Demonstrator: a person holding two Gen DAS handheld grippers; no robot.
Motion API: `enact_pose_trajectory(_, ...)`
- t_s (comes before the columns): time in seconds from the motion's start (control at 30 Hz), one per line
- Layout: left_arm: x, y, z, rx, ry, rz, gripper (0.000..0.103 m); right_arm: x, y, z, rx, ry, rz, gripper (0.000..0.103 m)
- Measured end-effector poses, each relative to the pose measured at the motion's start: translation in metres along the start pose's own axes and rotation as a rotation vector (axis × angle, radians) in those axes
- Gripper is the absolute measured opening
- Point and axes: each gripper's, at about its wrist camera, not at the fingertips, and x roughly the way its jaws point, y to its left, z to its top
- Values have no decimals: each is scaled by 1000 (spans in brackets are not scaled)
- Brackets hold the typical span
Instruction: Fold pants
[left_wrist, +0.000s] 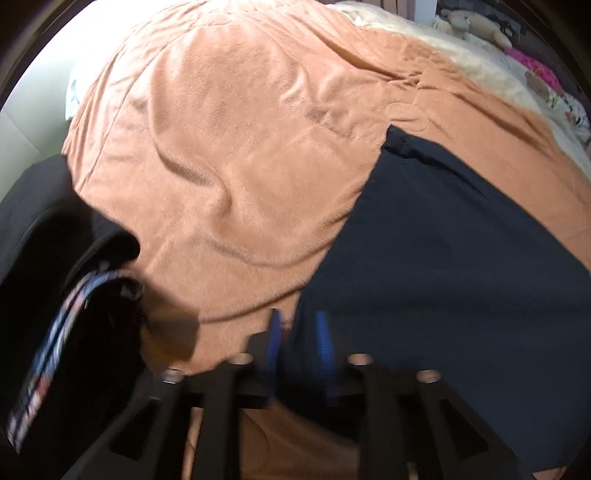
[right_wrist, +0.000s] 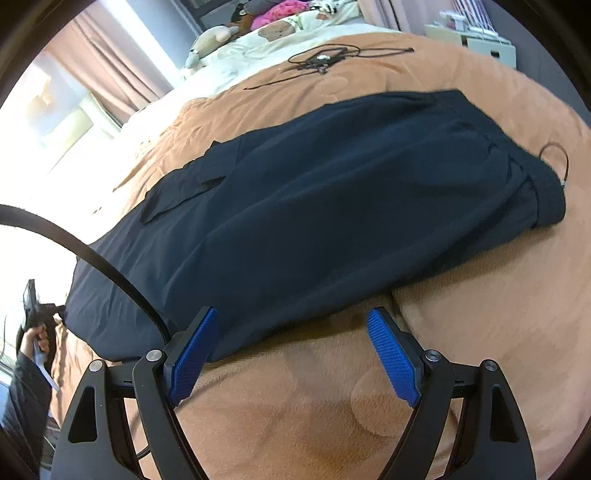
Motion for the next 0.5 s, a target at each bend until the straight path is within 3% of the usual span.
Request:
enact_pose_trajectory(0.03,-4,1,-3,-8,-5,-16,46,2,-4,-1,16,2,8,82)
enact_pose_trajectory(0.07,-9,1,-7,-8,-12,-26,46,3,-9,-1,30,4,14,82)
enact_pose_trajectory(0.3,-25,7,-33,-86,28,-115,47,2,-44,-4,177,-30,90,83)
enact_pose_trajectory(0.5,-18,4,-48,-141,71,-181,46,-2,-60,-13,223,-45,117,83)
